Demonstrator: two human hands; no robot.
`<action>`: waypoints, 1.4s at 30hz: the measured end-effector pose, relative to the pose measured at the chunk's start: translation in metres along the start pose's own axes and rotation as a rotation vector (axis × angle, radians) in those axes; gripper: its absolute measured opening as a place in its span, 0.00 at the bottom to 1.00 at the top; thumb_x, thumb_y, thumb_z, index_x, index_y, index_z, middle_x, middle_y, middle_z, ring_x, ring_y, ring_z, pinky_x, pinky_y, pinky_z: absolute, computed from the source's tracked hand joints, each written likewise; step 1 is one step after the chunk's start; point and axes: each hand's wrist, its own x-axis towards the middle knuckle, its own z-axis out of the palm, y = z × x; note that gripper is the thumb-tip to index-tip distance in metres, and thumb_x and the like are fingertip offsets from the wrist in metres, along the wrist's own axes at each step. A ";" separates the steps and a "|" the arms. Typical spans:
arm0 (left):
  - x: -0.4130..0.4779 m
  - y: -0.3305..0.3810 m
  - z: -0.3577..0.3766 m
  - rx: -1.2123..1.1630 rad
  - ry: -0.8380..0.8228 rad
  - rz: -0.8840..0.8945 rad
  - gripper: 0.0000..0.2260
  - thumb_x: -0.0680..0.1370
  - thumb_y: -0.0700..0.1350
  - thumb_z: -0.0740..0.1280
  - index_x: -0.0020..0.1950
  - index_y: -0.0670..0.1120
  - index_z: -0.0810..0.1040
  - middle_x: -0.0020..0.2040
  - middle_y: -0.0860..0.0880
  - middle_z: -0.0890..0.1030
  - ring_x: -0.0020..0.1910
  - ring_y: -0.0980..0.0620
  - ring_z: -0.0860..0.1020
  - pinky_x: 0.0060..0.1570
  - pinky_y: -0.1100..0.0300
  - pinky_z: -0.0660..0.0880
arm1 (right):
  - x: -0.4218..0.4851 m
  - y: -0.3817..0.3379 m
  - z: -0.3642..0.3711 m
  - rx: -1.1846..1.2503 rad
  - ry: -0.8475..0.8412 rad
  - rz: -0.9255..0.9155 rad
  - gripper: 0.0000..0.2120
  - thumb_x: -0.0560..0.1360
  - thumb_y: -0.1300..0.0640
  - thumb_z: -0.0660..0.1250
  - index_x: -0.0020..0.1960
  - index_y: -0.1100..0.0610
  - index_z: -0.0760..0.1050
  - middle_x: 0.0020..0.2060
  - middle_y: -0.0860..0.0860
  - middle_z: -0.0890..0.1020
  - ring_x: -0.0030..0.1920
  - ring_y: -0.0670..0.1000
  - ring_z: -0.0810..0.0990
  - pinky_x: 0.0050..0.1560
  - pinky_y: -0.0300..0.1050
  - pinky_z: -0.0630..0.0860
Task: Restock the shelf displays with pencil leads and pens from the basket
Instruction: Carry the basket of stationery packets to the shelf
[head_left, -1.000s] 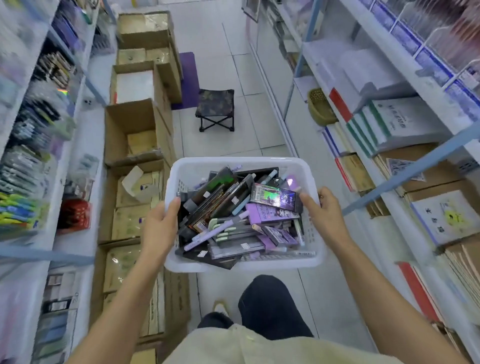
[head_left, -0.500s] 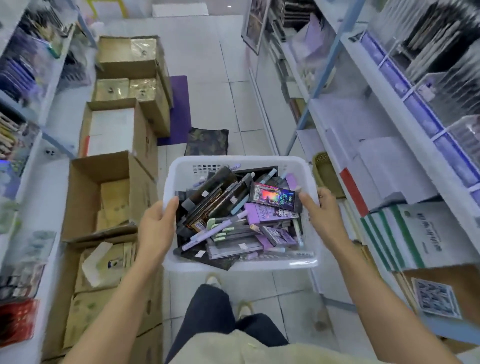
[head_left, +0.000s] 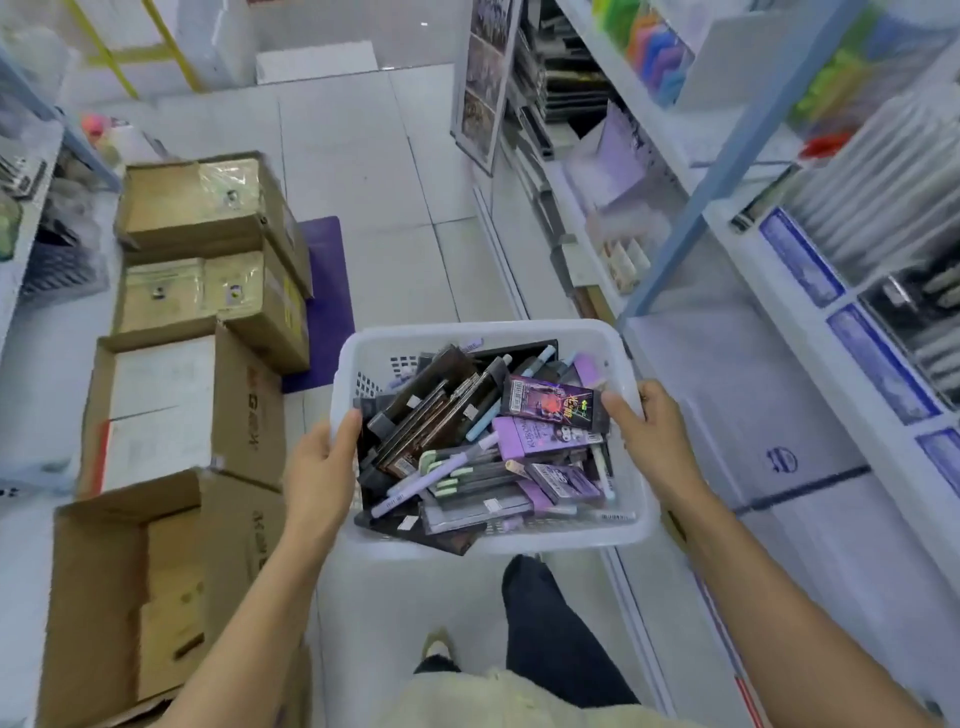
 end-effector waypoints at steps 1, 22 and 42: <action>0.018 0.007 0.010 -0.002 0.010 -0.005 0.22 0.81 0.59 0.59 0.35 0.44 0.65 0.31 0.46 0.66 0.31 0.49 0.65 0.35 0.54 0.61 | 0.025 -0.006 0.001 -0.005 -0.007 0.000 0.08 0.79 0.49 0.64 0.44 0.50 0.69 0.39 0.51 0.78 0.37 0.50 0.77 0.33 0.39 0.74; 0.396 0.162 0.108 0.052 -0.007 0.009 0.21 0.81 0.56 0.59 0.35 0.43 0.64 0.31 0.43 0.66 0.31 0.47 0.64 0.35 0.53 0.61 | 0.406 -0.134 0.067 0.044 -0.032 0.089 0.09 0.79 0.51 0.64 0.48 0.57 0.70 0.45 0.62 0.80 0.45 0.63 0.80 0.46 0.60 0.78; 0.668 0.265 0.196 0.179 -0.246 0.137 0.23 0.80 0.58 0.59 0.33 0.42 0.66 0.28 0.46 0.66 0.29 0.51 0.64 0.33 0.56 0.62 | 0.611 -0.149 0.116 0.130 0.221 0.193 0.12 0.79 0.54 0.65 0.40 0.54 0.65 0.31 0.47 0.70 0.27 0.40 0.67 0.31 0.41 0.65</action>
